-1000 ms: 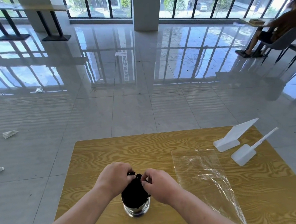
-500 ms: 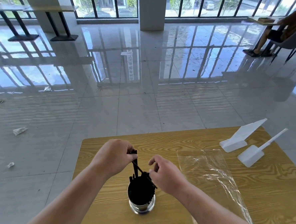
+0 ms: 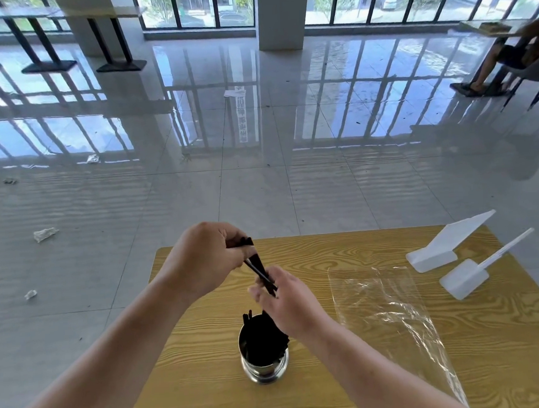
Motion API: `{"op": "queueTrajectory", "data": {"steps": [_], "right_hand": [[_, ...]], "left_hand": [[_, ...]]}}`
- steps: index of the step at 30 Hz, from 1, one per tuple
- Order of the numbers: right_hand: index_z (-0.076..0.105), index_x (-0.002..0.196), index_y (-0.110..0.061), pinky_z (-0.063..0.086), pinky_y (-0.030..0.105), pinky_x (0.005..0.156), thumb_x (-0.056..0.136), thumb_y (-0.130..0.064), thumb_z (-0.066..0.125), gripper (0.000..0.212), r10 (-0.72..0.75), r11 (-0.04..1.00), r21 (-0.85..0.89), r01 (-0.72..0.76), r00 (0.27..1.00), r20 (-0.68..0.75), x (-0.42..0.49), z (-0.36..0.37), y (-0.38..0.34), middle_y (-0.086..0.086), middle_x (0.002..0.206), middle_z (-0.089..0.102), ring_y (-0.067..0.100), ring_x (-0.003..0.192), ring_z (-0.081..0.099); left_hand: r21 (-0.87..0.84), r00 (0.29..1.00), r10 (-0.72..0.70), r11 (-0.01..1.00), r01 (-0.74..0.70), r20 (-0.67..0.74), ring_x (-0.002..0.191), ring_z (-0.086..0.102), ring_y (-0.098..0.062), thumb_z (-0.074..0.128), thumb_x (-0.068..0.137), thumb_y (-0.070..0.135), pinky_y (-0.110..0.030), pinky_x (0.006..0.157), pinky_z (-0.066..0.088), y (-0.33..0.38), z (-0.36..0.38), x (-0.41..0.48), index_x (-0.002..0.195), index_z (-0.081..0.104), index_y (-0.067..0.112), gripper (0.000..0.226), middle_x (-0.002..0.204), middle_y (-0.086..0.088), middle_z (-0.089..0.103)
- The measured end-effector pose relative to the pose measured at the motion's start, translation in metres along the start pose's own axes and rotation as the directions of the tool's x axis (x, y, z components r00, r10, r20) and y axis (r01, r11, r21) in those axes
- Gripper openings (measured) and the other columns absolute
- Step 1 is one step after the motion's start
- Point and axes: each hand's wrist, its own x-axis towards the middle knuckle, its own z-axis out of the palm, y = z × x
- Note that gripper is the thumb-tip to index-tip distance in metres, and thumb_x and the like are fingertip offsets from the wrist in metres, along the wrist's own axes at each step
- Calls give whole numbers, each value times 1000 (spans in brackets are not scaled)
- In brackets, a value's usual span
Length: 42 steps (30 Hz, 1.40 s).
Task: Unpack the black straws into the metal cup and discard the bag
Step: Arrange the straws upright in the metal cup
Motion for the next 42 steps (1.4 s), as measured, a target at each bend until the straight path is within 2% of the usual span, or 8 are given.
{"op": "queueTrajectory", "data": {"steps": [4, 8, 13, 18, 24, 31, 35, 42], "right_hand": [[59, 89, -31, 38, 35, 51, 106, -52, 57, 28, 16, 996, 88, -19, 999, 32, 2, -6, 3, -9, 64, 54, 8, 53, 43], [60, 84, -32, 36, 27, 49, 106, -48, 58, 28, 90, 994, 62, -96, 992, 92, 4, -10, 7, -18, 54, 54, 2, 46, 42], [64, 98, -32, 45, 34, 60, 106, -36, 61, 9, 166, 981, 53, -187, 947, 276, 6, -15, -1, -11, 70, 60, 8, 59, 52], [51, 146, -32, 42, 23, 49, 103, -9, 62, 50, 196, 877, 289, -383, 836, 513, 0, -37, -16, 5, 86, 70, 9, 57, 55], [55, 144, -10, 57, 37, 72, 99, -30, 68, 52, -93, 525, 733, -434, 826, 556, -3, -82, -23, 17, 116, 71, 30, 91, 67], [77, 85, -18, 47, 34, 61, 105, -45, 60, 38, 44, 973, 223, -60, 996, 77, 8, -57, -31, -5, 59, 64, 11, 56, 56], [73, 80, -24, 46, 30, 56, 107, -49, 52, 43, -20, 998, 66, 17, 998, 52, 0, -53, -21, 6, 66, 69, 4, 51, 54], [71, 85, -25, 43, 20, 53, 103, -51, 59, 34, 52, 998, 27, -57, 988, 143, -17, -30, 14, -11, 63, 64, 2, 53, 51]], "left_hand": [[-77, 994, -50, 996, 42, -101, 49, 59, 0, 84, 83, 46, -19, 47, 45, -15, 5, -1, 88, 74, 44, 12, 68, 15, 73], [231, 979, 101, 971, -58, -179, 100, 55, -2, 82, 83, 38, -29, 87, 50, -25, 19, -18, 131, 61, 39, 52, 120, 18, 59], [518, 934, 254, 780, -351, 250, 145, 39, -13, 70, 91, 42, -42, 120, 36, -24, 39, -28, 147, 58, 36, 58, 150, 13, 54], [634, 953, 56, 734, -242, 299, 122, 56, -15, 41, 107, 47, -38, 101, 46, -32, 54, -31, 119, 64, 32, 29, 123, 13, 67], [233, 888, -200, 966, 109, 414, 82, 68, -13, 41, 106, 56, -37, 73, 55, -34, 62, -35, 96, 60, 32, 32, 88, 9, 71], [221, 882, -102, 975, -2, 459, 74, 70, -9, 37, 104, 66, -39, 72, 60, -14, 72, -38, 90, 57, 34, 40, 84, 9, 73], [325, 902, -96, 944, -51, 420, 84, 62, 5, 60, 89, 71, -24, 72, 53, -25, 66, -37, 108, 61, 45, 33, 103, 24, 67], [379, 875, -208, 925, 31, 436, 141, 46, -11, 86, 65, 70, -34, 114, 44, -63, 71, -47, 159, 25, 41, 116, 161, 15, 38]]}}
